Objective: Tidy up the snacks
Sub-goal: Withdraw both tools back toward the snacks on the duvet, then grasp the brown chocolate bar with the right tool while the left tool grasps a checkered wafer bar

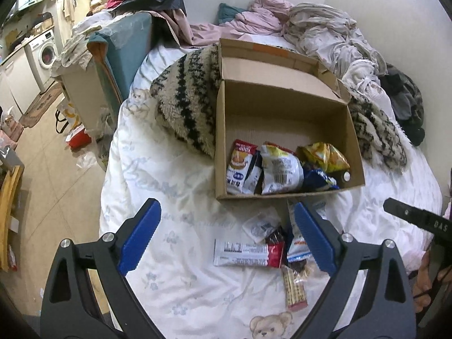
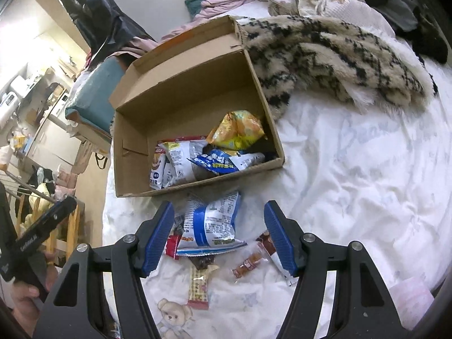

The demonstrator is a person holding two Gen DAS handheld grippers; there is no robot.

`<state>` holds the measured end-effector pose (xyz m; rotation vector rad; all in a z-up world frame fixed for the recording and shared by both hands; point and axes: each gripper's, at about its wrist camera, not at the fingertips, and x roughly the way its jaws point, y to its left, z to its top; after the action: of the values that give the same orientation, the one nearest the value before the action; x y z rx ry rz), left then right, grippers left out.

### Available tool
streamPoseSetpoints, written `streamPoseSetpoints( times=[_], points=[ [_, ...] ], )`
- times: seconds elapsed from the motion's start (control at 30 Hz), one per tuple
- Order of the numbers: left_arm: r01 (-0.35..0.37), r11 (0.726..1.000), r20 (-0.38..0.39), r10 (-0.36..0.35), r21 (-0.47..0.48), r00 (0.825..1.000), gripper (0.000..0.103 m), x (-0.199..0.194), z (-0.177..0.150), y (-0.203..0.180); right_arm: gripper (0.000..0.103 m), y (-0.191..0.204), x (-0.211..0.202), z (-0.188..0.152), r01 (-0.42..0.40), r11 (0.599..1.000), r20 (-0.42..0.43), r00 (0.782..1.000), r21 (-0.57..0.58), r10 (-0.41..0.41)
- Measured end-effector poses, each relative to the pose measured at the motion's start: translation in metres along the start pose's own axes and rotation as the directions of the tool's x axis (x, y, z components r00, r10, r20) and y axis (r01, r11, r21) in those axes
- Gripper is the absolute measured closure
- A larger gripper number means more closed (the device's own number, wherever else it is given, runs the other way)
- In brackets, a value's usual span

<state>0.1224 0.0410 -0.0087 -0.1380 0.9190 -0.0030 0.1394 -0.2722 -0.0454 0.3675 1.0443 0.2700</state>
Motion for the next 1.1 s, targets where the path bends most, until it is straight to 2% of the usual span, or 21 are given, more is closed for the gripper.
streamPoseSetpoints(
  times=[0.5,0.7,0.77,0.83,0.93,1.07,1.1],
  points=[
    [-0.039,0.999,-0.054,0.037,-0.033,0.998,0.009,0.002,-0.033,0.003,0.034,-0.02,-0.001,-0.016,0.055,0.998,-0.042,0.998,0.014,-0.054],
    [-0.043,0.998,-0.103,0.039,-0.042,0.994,0.009,0.012,-0.039,0.004,0.034,-0.041,0.003,-0.016,0.066,0.991,-0.068,0.996,0.113,-0.059],
    [-0.04,0.998,-0.116,0.033,-0.05,0.993,0.009,0.014,-0.04,0.006,0.034,-0.048,0.011,-0.018,0.153,0.982,-0.104,0.984,0.11,-0.142],
    [-0.044,0.998,-0.118,0.038,-0.051,0.992,0.009,0.015,-0.04,0.007,0.034,-0.056,0.027,-0.023,0.232,0.968,-0.184,0.96,0.098,-0.212],
    [-0.045,0.997,-0.125,0.036,-0.07,0.991,0.009,0.017,-0.039,0.01,0.034,-0.06,0.052,-0.032,0.264,0.962,-0.293,0.927,0.068,-0.234],
    [-0.04,0.995,-0.142,0.026,-0.096,0.989,0.009,0.02,-0.039,0.014,0.036,-0.049,0.076,-0.034,0.252,0.968,-0.338,0.91,-0.009,-0.24],
    [-0.041,0.994,-0.143,0.026,-0.098,0.989,0.009,0.02,-0.039,0.014,0.041,-0.047,0.082,-0.035,0.259,0.965,-0.349,0.902,-0.034,-0.255]
  ],
)
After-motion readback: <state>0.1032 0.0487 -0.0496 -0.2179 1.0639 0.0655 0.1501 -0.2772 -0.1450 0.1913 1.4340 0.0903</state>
